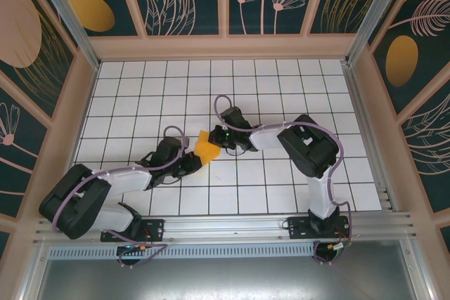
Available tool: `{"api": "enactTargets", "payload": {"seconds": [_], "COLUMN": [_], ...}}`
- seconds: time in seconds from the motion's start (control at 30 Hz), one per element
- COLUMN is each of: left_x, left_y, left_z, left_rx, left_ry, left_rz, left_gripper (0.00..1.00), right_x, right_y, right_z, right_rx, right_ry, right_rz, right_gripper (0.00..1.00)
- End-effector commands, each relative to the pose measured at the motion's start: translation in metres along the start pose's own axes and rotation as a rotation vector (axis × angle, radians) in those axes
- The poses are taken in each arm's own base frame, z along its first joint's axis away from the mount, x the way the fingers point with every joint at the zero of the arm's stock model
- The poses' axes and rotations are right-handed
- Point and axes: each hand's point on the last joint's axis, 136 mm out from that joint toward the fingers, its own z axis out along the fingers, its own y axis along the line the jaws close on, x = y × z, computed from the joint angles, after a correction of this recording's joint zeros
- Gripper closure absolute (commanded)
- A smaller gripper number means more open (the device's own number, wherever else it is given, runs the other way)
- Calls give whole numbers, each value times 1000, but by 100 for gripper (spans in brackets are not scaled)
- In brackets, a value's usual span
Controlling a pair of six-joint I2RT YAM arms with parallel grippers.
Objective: Fold a paper plane with a square sheet of paper (pick it up from the middle)
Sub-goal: Fourth fold the wing at the center of the table.
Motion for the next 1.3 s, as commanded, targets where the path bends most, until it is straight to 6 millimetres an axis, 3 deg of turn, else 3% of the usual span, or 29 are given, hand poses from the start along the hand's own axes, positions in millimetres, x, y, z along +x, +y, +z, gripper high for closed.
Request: {"api": "enactTargets", "payload": {"seconds": [0.0,0.2,0.33,0.4,0.53,0.8,0.93,1.07,1.27], "left_x": [-24,-43,-26,-14,11,60,73,68,41], "left_y": [-36,-25,-13,4,43,80,94,93,57], "left_z": [-11,15,35,37,25,-8,-19,-31,-49], "left_rx": [40,5,30,-11,-146,-193,-220,-238,-116], "left_ry": [-33,-52,35,62,96,136,133,91,-28], "left_rz": [62,20,-11,-37,-76,-176,-215,-221,-174], "left_gripper": [92,93,93,93,94,90,91,93,90], "right_x": [21,25,24,25,27,26,26,27,28], "right_y": [-47,-50,-52,-54,-57,-63,-63,-63,-58], "right_z": [8,10,8,7,7,10,11,12,10], "right_rx": [127,132,147,154,165,191,194,186,192], "right_ry": [47,58,55,52,54,59,64,74,126], "right_rz": [37,45,43,47,47,39,28,16,-144], "right_gripper": [98,98,98,98,98,98,98,98,97]}}
